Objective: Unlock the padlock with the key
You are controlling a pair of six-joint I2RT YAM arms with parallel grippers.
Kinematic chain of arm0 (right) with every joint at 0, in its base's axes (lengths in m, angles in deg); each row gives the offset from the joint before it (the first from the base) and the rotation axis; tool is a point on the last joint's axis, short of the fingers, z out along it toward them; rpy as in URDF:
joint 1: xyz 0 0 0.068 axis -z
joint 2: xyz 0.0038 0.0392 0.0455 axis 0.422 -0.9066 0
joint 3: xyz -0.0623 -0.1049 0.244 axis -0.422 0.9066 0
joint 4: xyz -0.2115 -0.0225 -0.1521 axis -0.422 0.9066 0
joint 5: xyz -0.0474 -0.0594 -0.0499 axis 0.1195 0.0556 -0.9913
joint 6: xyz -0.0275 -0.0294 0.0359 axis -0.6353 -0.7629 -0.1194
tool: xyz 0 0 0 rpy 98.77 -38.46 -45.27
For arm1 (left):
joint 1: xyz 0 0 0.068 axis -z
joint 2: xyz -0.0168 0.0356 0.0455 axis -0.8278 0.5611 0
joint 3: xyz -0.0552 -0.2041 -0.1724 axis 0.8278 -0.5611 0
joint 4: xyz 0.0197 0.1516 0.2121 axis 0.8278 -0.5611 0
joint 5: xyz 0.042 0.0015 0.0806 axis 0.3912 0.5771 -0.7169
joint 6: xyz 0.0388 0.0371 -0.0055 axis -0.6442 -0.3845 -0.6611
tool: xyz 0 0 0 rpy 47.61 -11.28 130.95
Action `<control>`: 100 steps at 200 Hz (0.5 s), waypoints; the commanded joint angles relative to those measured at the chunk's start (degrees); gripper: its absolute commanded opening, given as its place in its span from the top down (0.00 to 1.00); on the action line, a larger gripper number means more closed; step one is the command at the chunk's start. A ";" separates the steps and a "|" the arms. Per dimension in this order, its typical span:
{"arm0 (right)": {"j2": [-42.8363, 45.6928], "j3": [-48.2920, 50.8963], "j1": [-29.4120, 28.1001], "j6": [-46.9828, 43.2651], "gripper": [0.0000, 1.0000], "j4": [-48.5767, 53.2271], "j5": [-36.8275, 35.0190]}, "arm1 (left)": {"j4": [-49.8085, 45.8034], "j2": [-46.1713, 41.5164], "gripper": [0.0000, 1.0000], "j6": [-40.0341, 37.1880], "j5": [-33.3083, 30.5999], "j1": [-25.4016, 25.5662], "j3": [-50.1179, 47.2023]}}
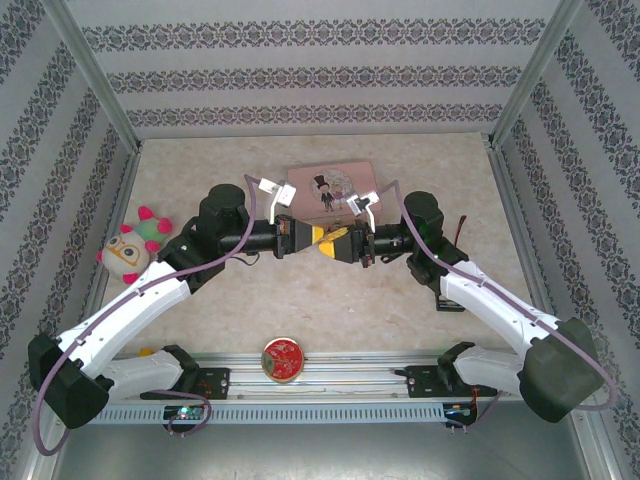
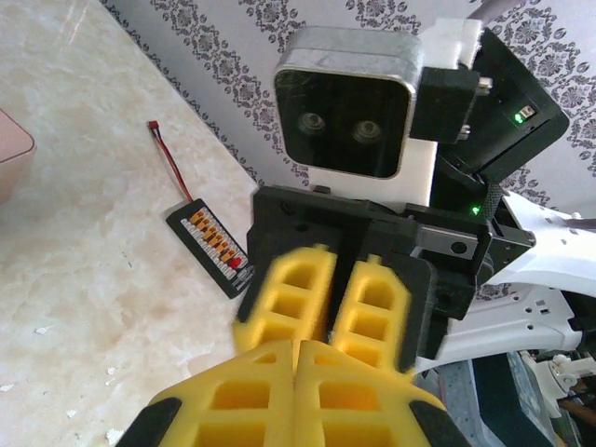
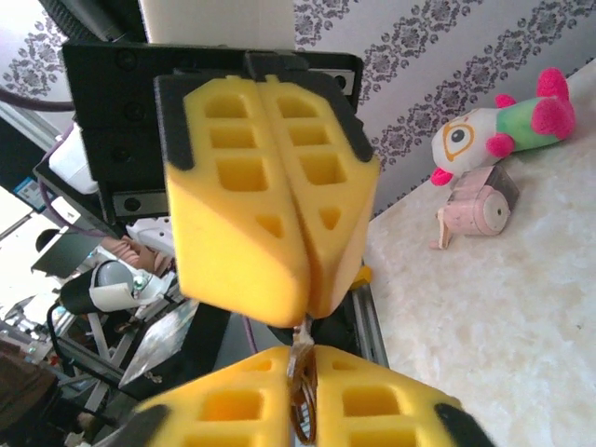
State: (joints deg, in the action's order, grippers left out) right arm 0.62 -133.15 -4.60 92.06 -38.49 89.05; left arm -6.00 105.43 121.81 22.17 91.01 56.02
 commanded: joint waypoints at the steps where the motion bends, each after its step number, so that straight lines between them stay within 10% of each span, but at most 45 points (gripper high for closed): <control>1: 2.26 1.24 1.21 0.92 0.50 -2.26 -2.68 | 2.03 -1.18 1.00 0.50 -3.04 -0.61 -1.15; 100: 10.29 7.81 1.61 17.79 0.52 -8.88 -24.29 | 14.34 -0.75 1.00 8.82 -8.66 -0.77 -5.48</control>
State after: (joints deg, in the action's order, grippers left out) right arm 11.29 -126.88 -3.27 104.67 -42.25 69.92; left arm 2.02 103.66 127.87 13.13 90.98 50.97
